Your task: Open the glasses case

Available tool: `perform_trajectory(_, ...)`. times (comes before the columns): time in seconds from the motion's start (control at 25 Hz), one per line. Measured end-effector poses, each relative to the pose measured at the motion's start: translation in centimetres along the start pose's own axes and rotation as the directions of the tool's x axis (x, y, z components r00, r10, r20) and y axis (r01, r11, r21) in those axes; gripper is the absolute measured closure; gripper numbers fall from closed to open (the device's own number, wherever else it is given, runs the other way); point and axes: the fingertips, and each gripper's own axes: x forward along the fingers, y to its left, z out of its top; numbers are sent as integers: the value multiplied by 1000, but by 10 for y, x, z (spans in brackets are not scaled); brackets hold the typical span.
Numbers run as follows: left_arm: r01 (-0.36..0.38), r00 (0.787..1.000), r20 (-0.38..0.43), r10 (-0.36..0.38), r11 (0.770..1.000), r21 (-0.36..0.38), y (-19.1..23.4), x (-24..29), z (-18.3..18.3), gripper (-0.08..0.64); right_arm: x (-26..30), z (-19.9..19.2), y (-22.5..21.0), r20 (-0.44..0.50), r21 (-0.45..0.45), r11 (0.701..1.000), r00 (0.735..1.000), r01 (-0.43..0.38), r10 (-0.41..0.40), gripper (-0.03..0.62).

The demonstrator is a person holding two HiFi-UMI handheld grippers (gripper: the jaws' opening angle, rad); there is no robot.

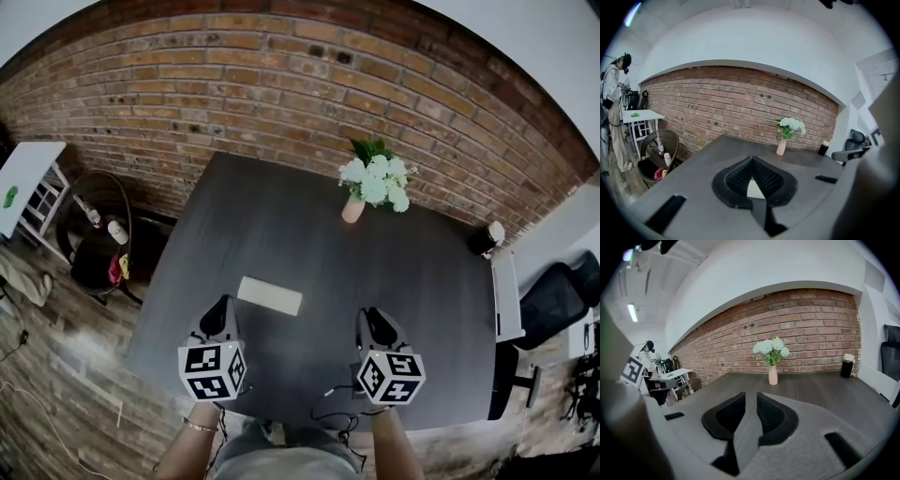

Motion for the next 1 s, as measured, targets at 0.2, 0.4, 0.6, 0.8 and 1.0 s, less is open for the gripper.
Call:
perform_trajectory(0.2,-54,998,-44,53,998,-18,11,-4,-24,565,14,-13,9,-44,-92,994,998,-59,55,512)
perform_trajectory(0.4,-95,992,-86,92,995,-37,20,-10,-51,565,33,-32,28,-96,-183,972,987,-146,130,511)
perform_trajectory(0.6,-135,985,-119,127,989,-66,30,-18,-76,565,56,-55,56,-170,-300,921,964,-249,206,508)
perform_trajectory(0.8,-174,976,-145,161,982,-80,42,-22,-100,565,76,-81,81,-231,-343,878,936,-332,264,500)
perform_trajectory(1.0,-200,969,-168,181,974,-105,53,-24,-120,565,94,-103,98,-262,-423,832,928,-358,266,499)
